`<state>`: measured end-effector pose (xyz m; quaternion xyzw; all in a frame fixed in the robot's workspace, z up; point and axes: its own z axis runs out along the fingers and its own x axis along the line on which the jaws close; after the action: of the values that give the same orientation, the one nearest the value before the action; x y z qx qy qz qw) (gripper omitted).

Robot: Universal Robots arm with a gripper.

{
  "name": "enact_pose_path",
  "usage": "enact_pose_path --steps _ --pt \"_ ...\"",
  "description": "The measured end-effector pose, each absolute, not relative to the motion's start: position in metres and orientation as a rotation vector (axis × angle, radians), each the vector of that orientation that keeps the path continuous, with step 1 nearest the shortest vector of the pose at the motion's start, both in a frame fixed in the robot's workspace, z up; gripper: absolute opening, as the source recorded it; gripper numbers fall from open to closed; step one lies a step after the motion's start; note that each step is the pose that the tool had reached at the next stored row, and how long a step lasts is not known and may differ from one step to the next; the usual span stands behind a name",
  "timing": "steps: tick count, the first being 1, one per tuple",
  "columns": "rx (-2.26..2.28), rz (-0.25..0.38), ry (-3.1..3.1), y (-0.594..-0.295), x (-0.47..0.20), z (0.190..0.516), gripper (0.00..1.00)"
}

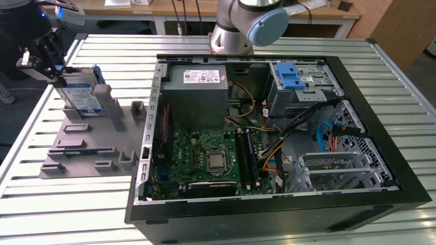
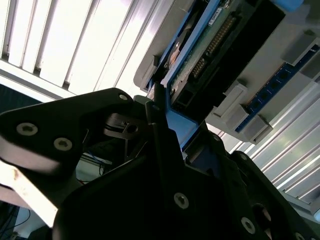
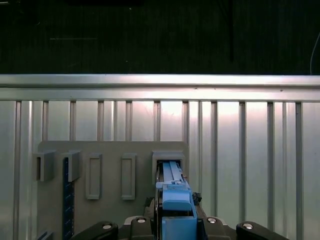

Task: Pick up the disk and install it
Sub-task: 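Pick up the disk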

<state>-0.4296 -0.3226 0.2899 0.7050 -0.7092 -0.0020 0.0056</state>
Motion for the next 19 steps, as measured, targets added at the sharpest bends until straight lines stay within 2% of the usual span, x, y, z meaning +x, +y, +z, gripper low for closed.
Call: enact_pose_path --steps 19 --pt "2.208 -0.009 -2.221 -0.323 -0.43 0.3 0.37"
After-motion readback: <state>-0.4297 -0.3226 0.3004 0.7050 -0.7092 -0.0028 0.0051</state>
